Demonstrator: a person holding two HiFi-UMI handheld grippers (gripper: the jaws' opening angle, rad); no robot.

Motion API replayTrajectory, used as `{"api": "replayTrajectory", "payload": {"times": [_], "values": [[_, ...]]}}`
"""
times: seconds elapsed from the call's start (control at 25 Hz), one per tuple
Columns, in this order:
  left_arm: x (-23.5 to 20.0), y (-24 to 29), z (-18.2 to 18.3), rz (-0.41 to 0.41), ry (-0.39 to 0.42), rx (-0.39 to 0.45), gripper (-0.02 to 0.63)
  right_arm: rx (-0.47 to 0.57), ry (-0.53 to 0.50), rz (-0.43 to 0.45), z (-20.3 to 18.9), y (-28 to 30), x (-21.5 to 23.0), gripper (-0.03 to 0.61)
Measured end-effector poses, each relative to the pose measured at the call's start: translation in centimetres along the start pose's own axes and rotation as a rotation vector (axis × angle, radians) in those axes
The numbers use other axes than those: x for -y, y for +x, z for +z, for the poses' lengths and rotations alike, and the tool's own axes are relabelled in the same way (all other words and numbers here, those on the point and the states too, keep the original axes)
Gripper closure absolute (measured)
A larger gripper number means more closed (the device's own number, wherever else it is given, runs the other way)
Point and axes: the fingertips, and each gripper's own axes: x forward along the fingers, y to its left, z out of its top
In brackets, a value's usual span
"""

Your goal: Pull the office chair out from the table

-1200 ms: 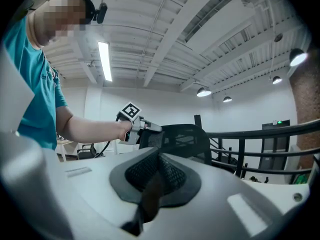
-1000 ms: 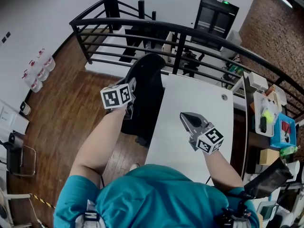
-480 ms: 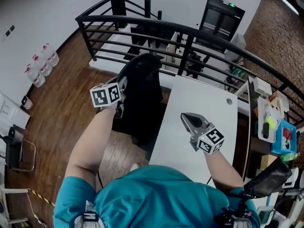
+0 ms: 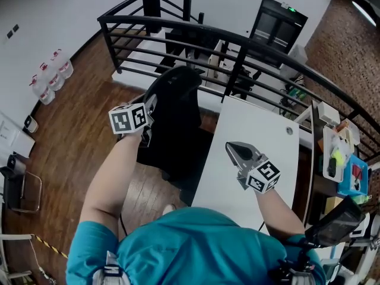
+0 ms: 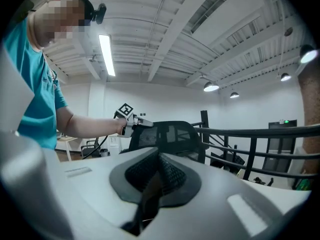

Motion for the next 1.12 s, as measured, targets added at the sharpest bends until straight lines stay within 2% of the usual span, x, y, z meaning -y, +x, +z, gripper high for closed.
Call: {"api": "replayTrajectory", "payload": {"times": [0.48, 0.76, 1.12], "values": [[-6.3, -1.3, 2.4, 0.049, 0.002, -0.004, 0.492, -0.011, 0.004, -0.009, 0.1, 3.6, -1.1, 0.581], [-9.4, -1.6, 4.0, 0.038, 0.011, 0.019, 0.491, -0.013, -0.004, -0.006, -0.1, 4.3, -0.7, 0.581], [-17.9, -4.0, 7.1, 0.073, 0.023, 0.004, 0.486, -0.021, -0.004, -0.035, 0.5, 8.5, -2.3, 0.581]]}}
